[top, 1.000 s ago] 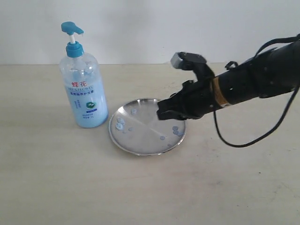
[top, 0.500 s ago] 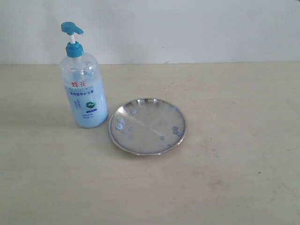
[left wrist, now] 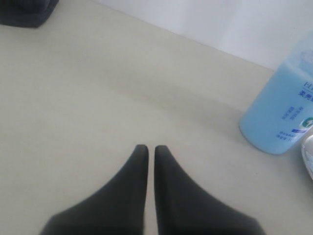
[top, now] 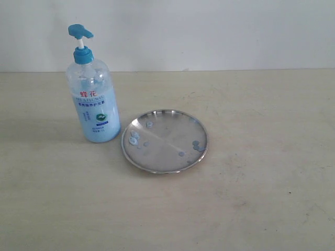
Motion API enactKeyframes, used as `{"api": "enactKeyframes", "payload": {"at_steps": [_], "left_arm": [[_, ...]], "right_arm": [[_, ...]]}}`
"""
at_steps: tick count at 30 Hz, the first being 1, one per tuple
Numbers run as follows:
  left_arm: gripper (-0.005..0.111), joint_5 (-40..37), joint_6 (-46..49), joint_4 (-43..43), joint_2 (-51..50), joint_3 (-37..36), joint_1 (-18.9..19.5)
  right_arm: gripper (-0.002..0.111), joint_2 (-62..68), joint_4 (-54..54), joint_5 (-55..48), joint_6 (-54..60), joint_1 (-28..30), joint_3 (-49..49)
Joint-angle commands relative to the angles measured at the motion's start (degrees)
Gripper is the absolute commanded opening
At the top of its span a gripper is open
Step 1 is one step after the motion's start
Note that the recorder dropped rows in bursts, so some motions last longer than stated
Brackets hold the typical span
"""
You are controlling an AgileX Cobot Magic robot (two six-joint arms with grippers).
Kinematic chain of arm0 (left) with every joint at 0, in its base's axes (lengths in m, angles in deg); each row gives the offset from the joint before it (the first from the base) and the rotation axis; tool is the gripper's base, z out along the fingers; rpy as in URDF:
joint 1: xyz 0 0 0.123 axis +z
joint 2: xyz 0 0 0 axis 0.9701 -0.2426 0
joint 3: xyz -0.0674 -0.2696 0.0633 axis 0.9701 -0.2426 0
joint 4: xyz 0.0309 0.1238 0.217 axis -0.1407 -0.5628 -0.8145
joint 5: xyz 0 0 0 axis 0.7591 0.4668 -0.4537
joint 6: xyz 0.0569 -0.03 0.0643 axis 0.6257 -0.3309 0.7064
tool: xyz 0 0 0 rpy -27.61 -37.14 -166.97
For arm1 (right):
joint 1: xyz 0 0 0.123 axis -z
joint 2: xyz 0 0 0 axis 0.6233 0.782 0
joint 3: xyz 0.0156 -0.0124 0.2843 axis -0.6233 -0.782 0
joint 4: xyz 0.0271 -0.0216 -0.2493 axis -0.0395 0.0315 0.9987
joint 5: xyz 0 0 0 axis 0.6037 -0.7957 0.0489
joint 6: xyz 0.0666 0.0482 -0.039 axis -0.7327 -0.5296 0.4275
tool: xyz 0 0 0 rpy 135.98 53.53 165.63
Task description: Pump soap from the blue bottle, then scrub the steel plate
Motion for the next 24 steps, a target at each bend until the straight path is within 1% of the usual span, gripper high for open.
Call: {"api": "enactKeyframes", "payload": {"at_steps": [1, 2, 3, 4, 5, 6, 7, 8, 9, 11, 15, 19, 20, 21, 24], "left_arm": [[0.004, -0.3, 0.4, -0.1, 0.2, 0.0, 0.0], [0.004, -0.3, 0.4, -0.1, 0.2, 0.0, 0.0], [0.004, -0.3, 0.4, -0.1, 0.2, 0.0, 0.0], [0.004, -0.3, 0.4, -0.1, 0.2, 0.0, 0.0], [0.004, -0.3, 0.4, -0.1, 0.2, 0.0, 0.0], [0.004, -0.3, 0.4, -0.1, 0.2, 0.0, 0.0], [0.004, -0.3, 0.4, -0.1, 0.2, 0.0, 0.0], [0.004, -0.3, 0.4, -0.1, 0.2, 0.0, 0.0], [0.004, -0.2, 0.4, -0.1, 0.2, 0.0, 0.0], [0.004, 0.1, 0.4, -0.1, 0.2, 0.0, 0.0], [0.004, 0.1, 0.4, -0.1, 0.2, 0.0, 0.0], [0.004, 0.1, 0.4, -0.1, 0.2, 0.0, 0.0], [0.004, 0.1, 0.4, -0.1, 0.2, 0.0, 0.0], [0.004, 0.1, 0.4, -0.1, 0.3, 0.0, 0.0], [0.004, 0.2, 0.4, -0.2, 0.3, 0.0, 0.1]], "right_arm": [[0.000, 0.1, -6.4, -2.9, 7.9, 0.1, -0.6], [0.000, 0.2, -28.9, -5.8, 36.1, 0.1, -1.2], [0.000, 0.3, -46.7, -7.4, 56.4, 0.1, -1.4], [0.000, 0.3, -79.9, -10.2, 94.1, 0.1, -1.5], [0.000, 0.3, -91.8, -11.5, 107.2, 0.1, -1.5], [0.000, 0.3, -108.6, -14.4, 121.9, 0.1, -1.5], [0.000, 0.3, -117.7, -16.3, 130.2, 0.1, -1.6], [0.000, 0.3, -124.1, -17.2, 138.8, 0.1, -2.2], [0.000, 0.3, -129.8, -17.6, 144.2, 0.1, -2.9], [0.000, 0.3, -133.4, -17.9, 146.2, 0.1, -4.7], [0.000, 0.3, -133.8, -15.7, 142.2, 0.1, -11.0], [0.000, 0.3, -129.5, -6.7, 135.5, 0.1, -19.8], [0.000, 0.2, -128.7, -6.5, 132.9, 0.3, -19.8], [0.000, 0.2, -128.5, -11.0, 132.5, 1.0, -19.8], [0.000, -0.1, -125.0, -13.1, 131.4, 3.8, -19.8]]}}
